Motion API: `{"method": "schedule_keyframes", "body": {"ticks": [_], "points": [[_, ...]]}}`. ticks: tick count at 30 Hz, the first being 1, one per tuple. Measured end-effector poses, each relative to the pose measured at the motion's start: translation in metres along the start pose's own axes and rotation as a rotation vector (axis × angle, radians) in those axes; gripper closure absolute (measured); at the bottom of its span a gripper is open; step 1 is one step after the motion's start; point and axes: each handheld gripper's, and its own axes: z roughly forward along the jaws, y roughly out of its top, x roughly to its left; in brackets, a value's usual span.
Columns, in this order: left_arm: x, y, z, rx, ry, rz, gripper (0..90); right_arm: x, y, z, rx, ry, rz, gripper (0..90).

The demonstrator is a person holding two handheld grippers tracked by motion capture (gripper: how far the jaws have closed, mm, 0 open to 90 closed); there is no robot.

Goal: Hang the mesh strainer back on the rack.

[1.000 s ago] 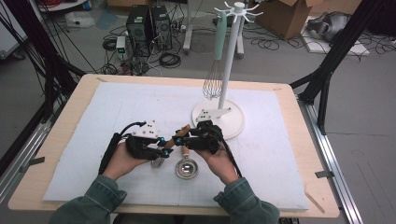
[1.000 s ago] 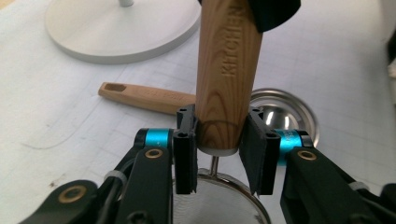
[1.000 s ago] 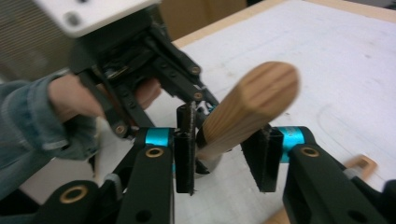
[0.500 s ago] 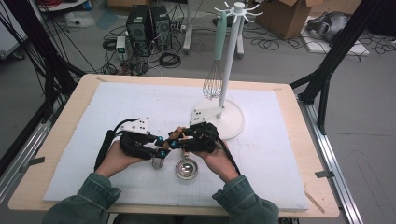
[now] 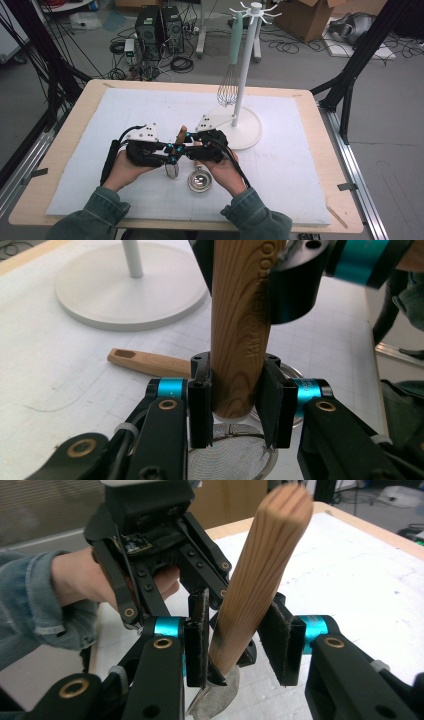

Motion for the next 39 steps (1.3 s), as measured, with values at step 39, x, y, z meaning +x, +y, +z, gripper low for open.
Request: {"method": "schedule_keyframes", "body": {"ticks": [39], "points": [[-0.003,0.004,-0.017,-0.181,-0.11,-0.054,70.5,0.006,0.011,-0.01,-0.052,0.092,-0.077,64.5]]}}
